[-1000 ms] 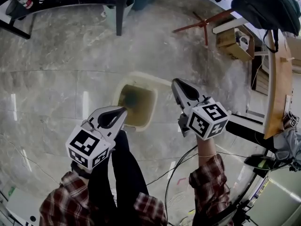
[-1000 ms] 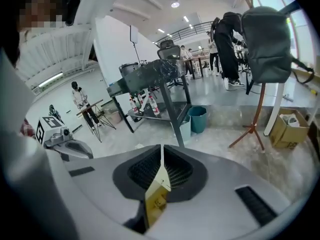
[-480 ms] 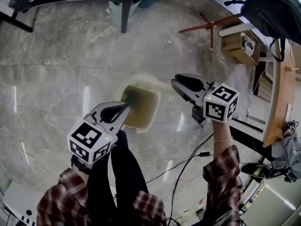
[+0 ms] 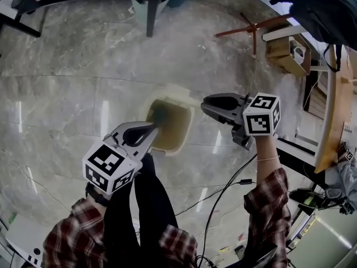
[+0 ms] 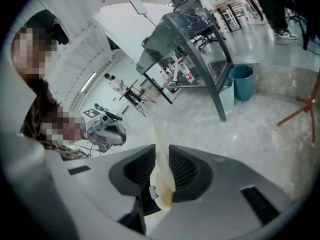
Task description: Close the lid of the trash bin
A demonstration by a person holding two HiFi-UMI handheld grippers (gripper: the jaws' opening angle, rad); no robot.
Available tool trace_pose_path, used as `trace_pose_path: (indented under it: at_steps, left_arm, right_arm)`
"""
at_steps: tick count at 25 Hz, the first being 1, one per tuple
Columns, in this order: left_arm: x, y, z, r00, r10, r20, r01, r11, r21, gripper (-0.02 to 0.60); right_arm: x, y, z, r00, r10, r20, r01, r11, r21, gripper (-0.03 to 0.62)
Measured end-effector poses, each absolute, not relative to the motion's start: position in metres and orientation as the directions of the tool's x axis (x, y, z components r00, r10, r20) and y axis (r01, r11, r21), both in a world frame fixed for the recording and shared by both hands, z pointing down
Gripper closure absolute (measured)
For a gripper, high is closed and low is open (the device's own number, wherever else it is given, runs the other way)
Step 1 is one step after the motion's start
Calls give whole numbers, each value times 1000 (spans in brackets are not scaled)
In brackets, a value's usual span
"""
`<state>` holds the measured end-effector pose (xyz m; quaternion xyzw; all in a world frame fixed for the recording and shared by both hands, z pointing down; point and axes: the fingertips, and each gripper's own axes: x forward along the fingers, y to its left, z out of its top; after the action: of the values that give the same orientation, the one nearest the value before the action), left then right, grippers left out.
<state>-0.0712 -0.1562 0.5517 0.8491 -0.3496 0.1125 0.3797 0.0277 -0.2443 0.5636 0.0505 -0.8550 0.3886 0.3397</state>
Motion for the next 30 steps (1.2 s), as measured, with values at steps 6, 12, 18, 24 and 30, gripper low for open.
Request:
trace_pose_path:
  at_steps: [6, 12, 18, 24, 30]
  left_arm:
    - [-60, -141, 548, 753, -485, 444, -655, -487, 578, 571]
    - [-48, -121, 552, 773, -450, 447, -633, -508, 584, 571]
    - [-43, -102, 576, 776, -426, 465, -630, -486, 605, 571]
    - [-41, -79, 608, 771, -394, 500, -637, -465, 615, 571]
    - [-46, -67, 646, 755, -362, 547, -655, -454, 604, 571]
  right_arm:
    - [24, -200, 566, -724, 189, 663, -331, 749, -574, 513]
    - [22, -151, 575, -702, 40, 711, -390, 814, -430, 513]
    - [18, -95, 605, -654, -74, 753, -439, 847, -298, 513]
    - [18, -46, 660, -606, -85, 791, -475, 836, -274, 513]
    - [21, -20, 715, -545, -88, 834, -509, 825, -246, 514]
